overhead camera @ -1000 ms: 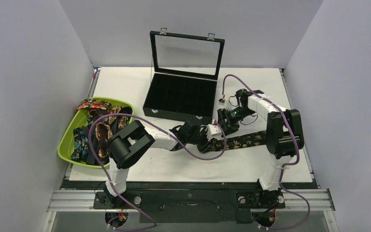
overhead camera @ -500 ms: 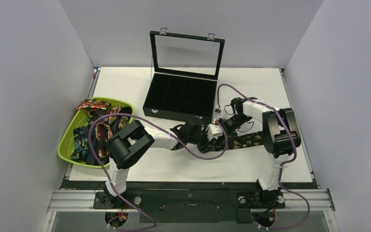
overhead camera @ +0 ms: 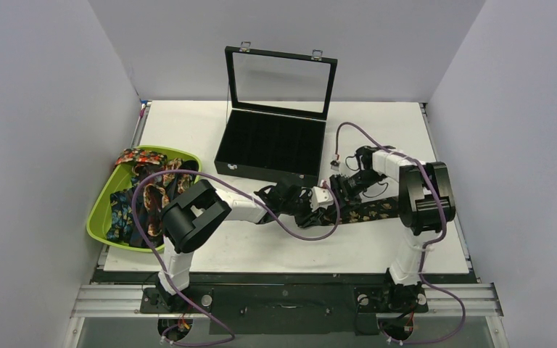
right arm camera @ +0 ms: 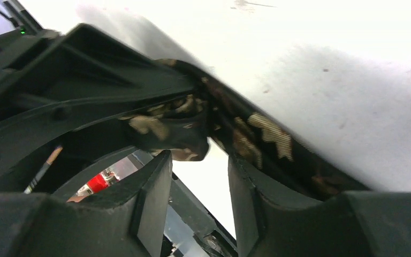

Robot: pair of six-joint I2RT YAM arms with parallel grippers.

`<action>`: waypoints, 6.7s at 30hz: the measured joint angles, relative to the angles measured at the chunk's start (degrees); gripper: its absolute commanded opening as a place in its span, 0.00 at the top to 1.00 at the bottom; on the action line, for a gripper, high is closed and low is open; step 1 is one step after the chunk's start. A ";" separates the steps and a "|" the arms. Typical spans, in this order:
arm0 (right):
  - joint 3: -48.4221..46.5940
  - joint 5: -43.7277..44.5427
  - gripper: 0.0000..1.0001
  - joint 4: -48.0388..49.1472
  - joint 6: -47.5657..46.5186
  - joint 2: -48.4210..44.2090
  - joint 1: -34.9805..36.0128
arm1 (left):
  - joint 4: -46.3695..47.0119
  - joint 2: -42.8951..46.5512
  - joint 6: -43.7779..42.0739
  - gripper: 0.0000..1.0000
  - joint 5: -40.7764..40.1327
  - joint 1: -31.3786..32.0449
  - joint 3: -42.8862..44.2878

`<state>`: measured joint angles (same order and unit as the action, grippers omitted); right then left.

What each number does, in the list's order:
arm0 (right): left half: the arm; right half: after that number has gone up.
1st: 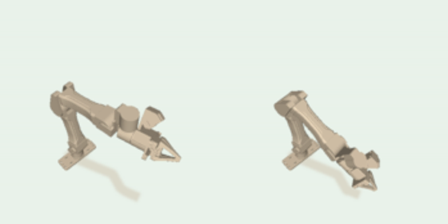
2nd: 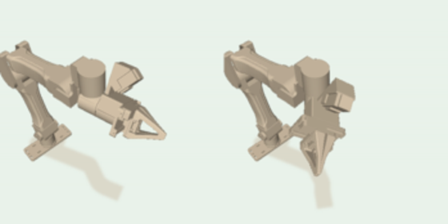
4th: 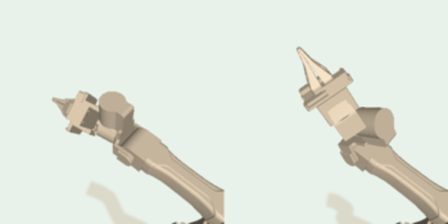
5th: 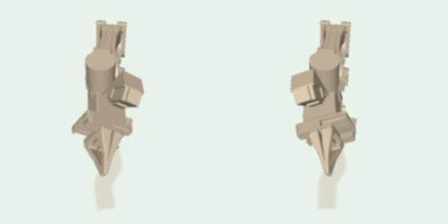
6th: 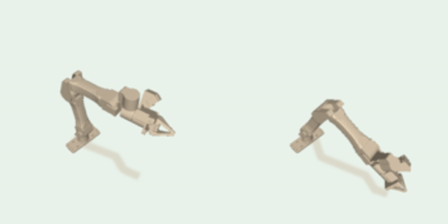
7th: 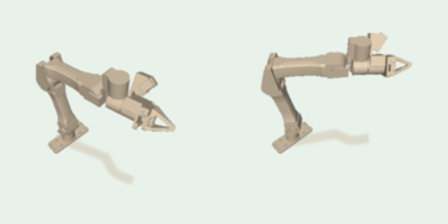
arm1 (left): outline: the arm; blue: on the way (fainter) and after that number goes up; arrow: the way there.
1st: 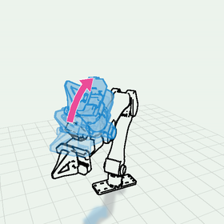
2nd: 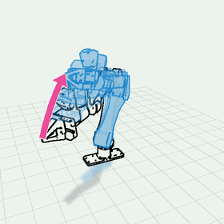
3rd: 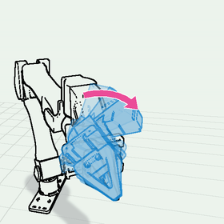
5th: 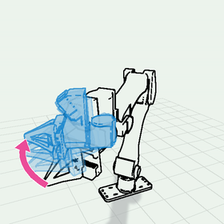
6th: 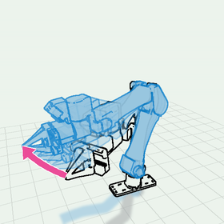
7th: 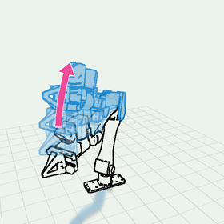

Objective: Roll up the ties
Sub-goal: Roll the tie at the center of the board.

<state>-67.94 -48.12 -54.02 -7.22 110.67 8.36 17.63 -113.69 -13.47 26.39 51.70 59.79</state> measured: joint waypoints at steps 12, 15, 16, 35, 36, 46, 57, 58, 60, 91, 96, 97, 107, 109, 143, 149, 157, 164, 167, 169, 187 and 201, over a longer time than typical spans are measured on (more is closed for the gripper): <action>-0.02 -4.22 0.57 1.27 2.01 -4.76 4.72 | -0.52 0.00 -2.08 0.79 0.20 0.00 0.07; -0.02 -3.34 0.71 1.53 1.90 -4.22 5.03 | -0.61 0.00 -2.21 0.78 0.33 -0.07 0.09; -0.02 -2.80 0.74 1.70 1.92 -3.52 5.07 | -0.61 0.00 -2.23 0.78 0.33 -0.07 0.09; 2.23 -3.04 0.45 5.11 5.64 -1.66 3.32 | -0.90 0.00 -3.69 0.76 0.87 -0.26 0.09; 2.51 -2.82 0.46 5.95 6.23 -2.16 3.37 | -0.90 0.00 -3.72 0.76 0.87 -0.31 0.09; 3.06 -3.23 0.88 10.60 9.46 -3.43 5.51 | -1.01 0.00 -3.69 0.76 1.03 -0.68 0.09; 2.99 -3.37 1.00 9.09 4.92 -2.56 4.33 | -0.04 0.26 -2.82 0.34 1.97 -1.44 -0.74; 2.78 -3.39 1.00 8.55 4.72 -2.08 3.85 | 0.70 0.74 -2.54 0.31 2.10 -1.97 -1.70; 2.16 -3.48 1.00 7.43 4.46 -1.07 3.15 | 2.69 2.14 -1.79 0.28 2.34 -3.28 -4.39; 0.15 -2.36 0.58 4.28 1.18 0.20 1.84 | 16.94 0.74 4.04 0.82 -2.56 -0.31 -9.09; 1.73 -4.31 0.69 3.72 0.37 0.20 0.92 | 16.87 0.76 4.00 0.82 -2.58 -0.28 -9.07; 1.88 -4.70 0.71 3.61 0.28 0.22 0.85 | 16.87 0.74 3.98 0.82 -2.56 -0.28 -9.07; 1.97 -6.19 1.00 3.76 0.61 0.39 1.18 | 15.76 0.74 3.80 0.49 -2.43 -0.31 -8.55; 1.97 -4.59 1.00 3.89 0.74 0.42 1.33 | 15.56 0.74 4.00 0.42 -2.23 -0.52 -8.55; 0.02 5.73 1.00 2.80 5.44 1.68 3.26 | 24.87 -4.68 7.48 0.54 2.78 -0.63 -6.49; 0.24 5.73 1.00 3.04 6.03 1.68 3.26 | 26.53 -5.35 7.82 0.49 2.34 -0.24 -6.49; 0.28 5.68 0.99 3.15 6.40 1.68 3.30 | 26.38 -5.92 6.99 0.78 1.70 0.37 -5.73; 0.09 5.20 0.61 2.56 6.32 1.31 3.21 | 24.83 -5.60 5.35 0.91 2.34 0.35 -5.42; -0.63 5.40 0.50 1.53 5.70 0.63 2.34 | 23.89 -5.05 4.63 0.92 1.68 0.31 -5.57; -1.75 5.46 0.47 1.05 4.74 0.42 1.31 | 23.67 -4.81 3.98 0.92 1.14 0.33 -5.88; -0.87 1.01 0.57 4.76 5.18 -7.74 3.02 | 15.67 -3.45 3.15 0.92 -0.59 0.94 -3.43; 2.82 2.21 0.78 4.87 6.19 -7.30 3.58 | 13.79 -2.73 2.29 0.92 -3.69 1.75 -3.15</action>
<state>-65.12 -45.91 -49.15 -1.04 103.37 11.94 31.42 -116.42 -11.18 22.70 53.45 56.64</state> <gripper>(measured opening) 0.366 0.332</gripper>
